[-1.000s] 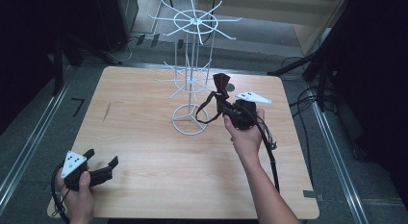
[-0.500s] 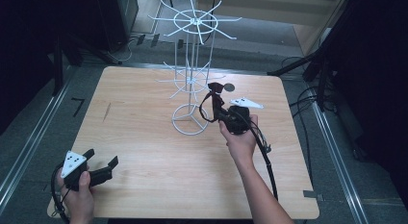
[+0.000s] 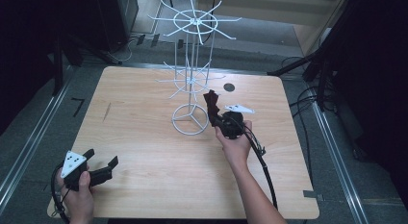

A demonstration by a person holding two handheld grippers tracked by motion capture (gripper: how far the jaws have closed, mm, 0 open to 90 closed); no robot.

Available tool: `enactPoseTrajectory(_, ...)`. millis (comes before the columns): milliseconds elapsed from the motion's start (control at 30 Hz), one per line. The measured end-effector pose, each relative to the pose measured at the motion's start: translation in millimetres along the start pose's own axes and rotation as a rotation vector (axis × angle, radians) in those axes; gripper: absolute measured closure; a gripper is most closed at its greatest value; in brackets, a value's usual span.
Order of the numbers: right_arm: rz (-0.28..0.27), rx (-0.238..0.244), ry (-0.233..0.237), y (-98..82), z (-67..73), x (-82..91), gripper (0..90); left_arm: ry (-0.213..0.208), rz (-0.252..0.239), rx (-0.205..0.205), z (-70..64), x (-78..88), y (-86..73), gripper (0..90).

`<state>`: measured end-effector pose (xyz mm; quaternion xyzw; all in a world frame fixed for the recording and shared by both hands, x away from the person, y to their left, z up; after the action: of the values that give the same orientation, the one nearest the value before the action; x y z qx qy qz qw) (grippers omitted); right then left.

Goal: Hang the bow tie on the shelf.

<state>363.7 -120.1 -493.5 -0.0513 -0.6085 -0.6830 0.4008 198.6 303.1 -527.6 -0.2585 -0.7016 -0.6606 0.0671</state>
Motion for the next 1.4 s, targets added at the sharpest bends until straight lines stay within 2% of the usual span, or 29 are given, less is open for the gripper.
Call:
enactPoseTrajectory(267,0.023,-0.017,-0.011,-9.7,-7.2,-7.3,80.3,0.0,0.002,-0.002,0.1,0.0,0.0,7.5)
enactPoseTrajectory(333,0.022,-0.019,-0.006,-10.2,-8.0,-6.6,77.3,0.0,0.002,-0.002,0.1,0.1,0.0,7.5)
enactPoseTrajectory(400,0.011,-0.015,0.016,-10.4,-8.7,-5.2,70.1,0.001,0.002,-0.002,0.1,0.0,0.0,7.5)
enactPoseTrajectory(533,-0.023,0.016,0.035,-9.4,-7.0,0.2,42.5,0.0,0.002,-0.002,0.1,0.0,0.0,7.5)
enactPoseTrajectory(600,-0.02,0.015,0.042,-8.2,-7.4,3.6,33.1,0.0,0.002,-0.002,0.0,0.1,0.0,7.5)
enactPoseTrajectory(733,-0.029,0.015,0.048,-7.4,-10.3,15.2,22.1,0.0,0.002,-0.002,0.1,0.0,0.0,7.5)
enactPoseTrajectory(767,-0.029,0.015,0.048,-7.4,-10.3,15.2,22.1,0.0,0.002,-0.002,0.1,0.0,0.0,7.5)
enactPoseTrajectory(800,-0.04,0.016,0.047,-8.8,-13.9,24.2,19.7,0.0,0.002,-0.002,-0.1,-0.1,0.0,7.5)
enactPoseTrajectory(1133,-0.097,-0.005,0.034,-22.9,-33.5,58.4,19.6,0.004,0.004,-0.009,-0.6,0.0,0.0,7.5)
enactPoseTrajectory(1400,-0.107,-0.012,0.001,-46.5,-53.6,81.5,19.5,0.006,0.005,-0.012,-0.7,0.0,0.1,7.5)
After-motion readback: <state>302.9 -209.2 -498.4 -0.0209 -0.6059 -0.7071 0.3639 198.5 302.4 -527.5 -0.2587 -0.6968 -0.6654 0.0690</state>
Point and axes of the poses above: each handheld gripper's, and its own axes: x roughly backward along the jaws, y roughly out of its top, z roughly to its left, the point moved 1 cm from there along -x, roughly forward along the jaws
